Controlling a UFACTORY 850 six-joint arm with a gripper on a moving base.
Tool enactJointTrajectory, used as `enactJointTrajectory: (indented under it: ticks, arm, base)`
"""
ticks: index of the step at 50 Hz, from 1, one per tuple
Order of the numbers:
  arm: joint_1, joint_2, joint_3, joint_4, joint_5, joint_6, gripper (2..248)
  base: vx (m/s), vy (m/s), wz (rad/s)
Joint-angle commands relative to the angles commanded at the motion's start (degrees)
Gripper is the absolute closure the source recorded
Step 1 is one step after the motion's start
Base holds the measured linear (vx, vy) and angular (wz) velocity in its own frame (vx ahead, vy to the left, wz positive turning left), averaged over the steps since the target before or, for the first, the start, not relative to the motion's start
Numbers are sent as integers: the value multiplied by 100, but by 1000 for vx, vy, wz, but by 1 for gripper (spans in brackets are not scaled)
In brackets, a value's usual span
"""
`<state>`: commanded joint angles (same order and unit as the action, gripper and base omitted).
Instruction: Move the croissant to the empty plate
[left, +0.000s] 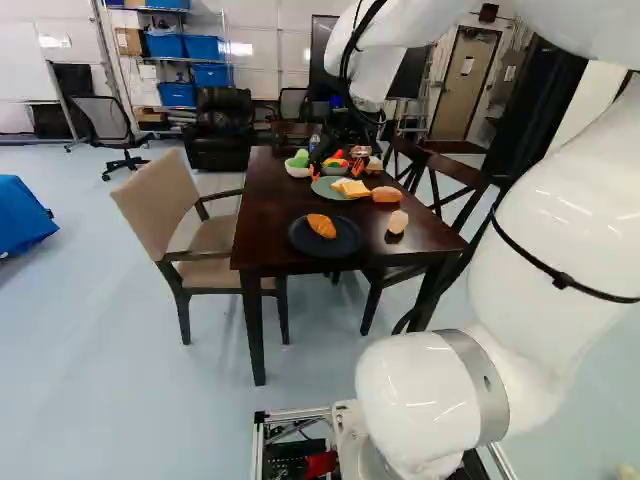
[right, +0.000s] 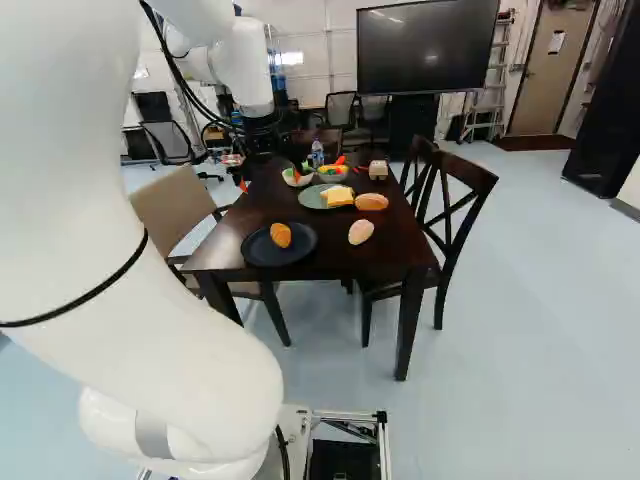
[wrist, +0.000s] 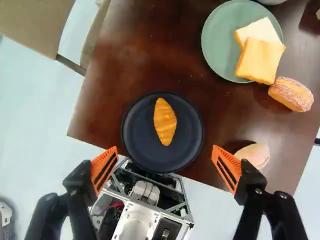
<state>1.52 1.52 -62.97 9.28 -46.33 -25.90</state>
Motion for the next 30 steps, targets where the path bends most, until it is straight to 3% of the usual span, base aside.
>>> enactJointTrajectory:
  ticks: [30]
  arm:
    - [0,0,0,0,0,0,3]
  base:
    - [-85,2,10]
